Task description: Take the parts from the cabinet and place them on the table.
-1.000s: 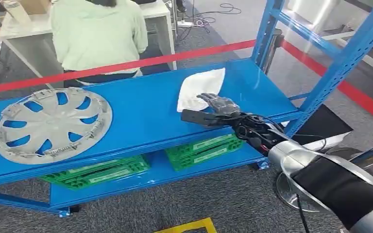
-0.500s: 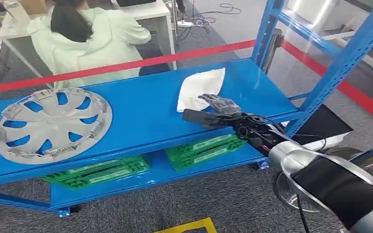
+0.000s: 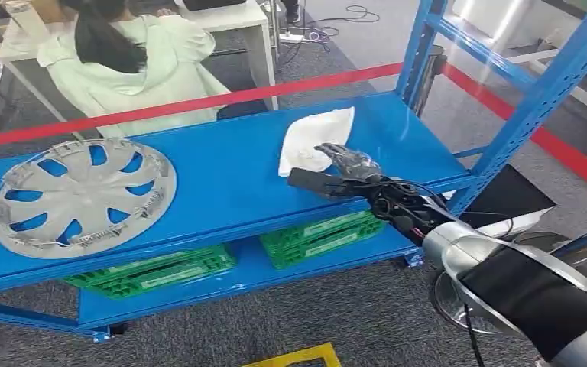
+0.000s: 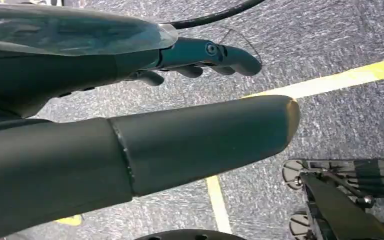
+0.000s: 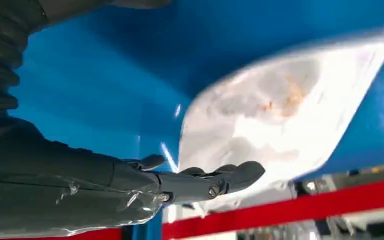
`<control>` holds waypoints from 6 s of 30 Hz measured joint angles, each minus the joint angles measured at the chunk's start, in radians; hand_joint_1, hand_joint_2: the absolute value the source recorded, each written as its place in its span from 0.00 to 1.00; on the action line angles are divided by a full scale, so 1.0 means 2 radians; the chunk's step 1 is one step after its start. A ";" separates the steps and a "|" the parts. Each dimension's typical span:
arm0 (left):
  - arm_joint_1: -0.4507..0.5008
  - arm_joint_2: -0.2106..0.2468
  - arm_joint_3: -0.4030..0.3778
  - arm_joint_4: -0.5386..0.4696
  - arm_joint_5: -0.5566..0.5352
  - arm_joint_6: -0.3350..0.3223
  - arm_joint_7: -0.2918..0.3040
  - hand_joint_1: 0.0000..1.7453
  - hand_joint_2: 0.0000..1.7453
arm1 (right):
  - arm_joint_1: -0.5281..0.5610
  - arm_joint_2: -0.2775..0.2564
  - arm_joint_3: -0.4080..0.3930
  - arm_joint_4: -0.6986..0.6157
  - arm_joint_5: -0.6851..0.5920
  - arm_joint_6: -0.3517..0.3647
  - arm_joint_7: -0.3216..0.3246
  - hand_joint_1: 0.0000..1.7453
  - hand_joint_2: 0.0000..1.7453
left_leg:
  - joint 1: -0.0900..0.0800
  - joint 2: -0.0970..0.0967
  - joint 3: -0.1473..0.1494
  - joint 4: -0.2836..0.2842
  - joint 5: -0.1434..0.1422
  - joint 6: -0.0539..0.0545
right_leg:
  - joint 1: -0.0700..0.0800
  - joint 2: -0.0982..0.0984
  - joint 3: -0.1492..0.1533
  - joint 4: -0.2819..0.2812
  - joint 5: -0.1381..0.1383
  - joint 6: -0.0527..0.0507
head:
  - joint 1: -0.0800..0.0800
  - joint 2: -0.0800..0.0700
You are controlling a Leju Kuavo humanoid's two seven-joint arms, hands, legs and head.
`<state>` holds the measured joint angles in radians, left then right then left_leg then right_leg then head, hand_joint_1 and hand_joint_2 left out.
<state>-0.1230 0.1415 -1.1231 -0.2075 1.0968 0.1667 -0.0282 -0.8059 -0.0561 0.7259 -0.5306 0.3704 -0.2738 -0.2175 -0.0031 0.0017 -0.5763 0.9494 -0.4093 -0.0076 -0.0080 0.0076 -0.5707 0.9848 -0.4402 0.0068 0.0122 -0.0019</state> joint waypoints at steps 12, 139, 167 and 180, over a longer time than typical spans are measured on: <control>0.000 0.000 0.000 0.000 0.012 0.008 0.002 0.00 0.00 | -0.043 -0.002 -0.022 -0.074 -0.051 0.011 0.045 0.00 0.00 | 0.000 0.000 0.000 0.000 0.000 0.000 | 0.000 0.000 0.000 0.000 0.000 0.000 | 0.000 0.000; 0.001 -0.006 -0.001 0.001 0.002 0.026 0.000 0.00 0.00 | -0.031 -0.005 -0.006 -0.101 -0.078 0.067 0.044 0.00 0.00 | -0.001 -0.034 -0.013 0.017 -0.004 0.001 | -0.009 0.003 -0.002 0.004 0.002 -0.001 | 0.008 0.000; -0.002 -0.006 -0.001 0.001 0.006 0.026 0.003 0.00 0.00 | -0.024 -0.012 -0.008 -0.094 -0.089 0.087 0.091 0.00 1.00 | 0.000 -0.014 0.002 0.005 -0.004 0.008 | -0.004 -0.002 -0.006 0.002 0.004 0.008 | 0.011 0.000; -0.001 -0.005 -0.002 0.001 0.005 0.026 0.004 0.00 0.00 | -0.025 -0.015 -0.010 -0.118 -0.106 0.109 0.131 0.00 1.00 | 0.005 -0.001 -0.005 0.003 0.005 0.001 | -0.007 -0.004 0.002 -0.004 0.005 -0.002 | -0.002 0.000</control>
<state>-0.1243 0.1324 -1.1261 -0.2060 1.1067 0.2190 -0.0210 -0.8560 -0.0855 0.7069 -0.7660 0.1576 -0.0557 0.0446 0.0070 -0.0008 -0.5856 0.9544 -0.3992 -0.0055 -0.0228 0.0004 -0.5666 0.9776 -0.4311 0.0026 0.0092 -0.0019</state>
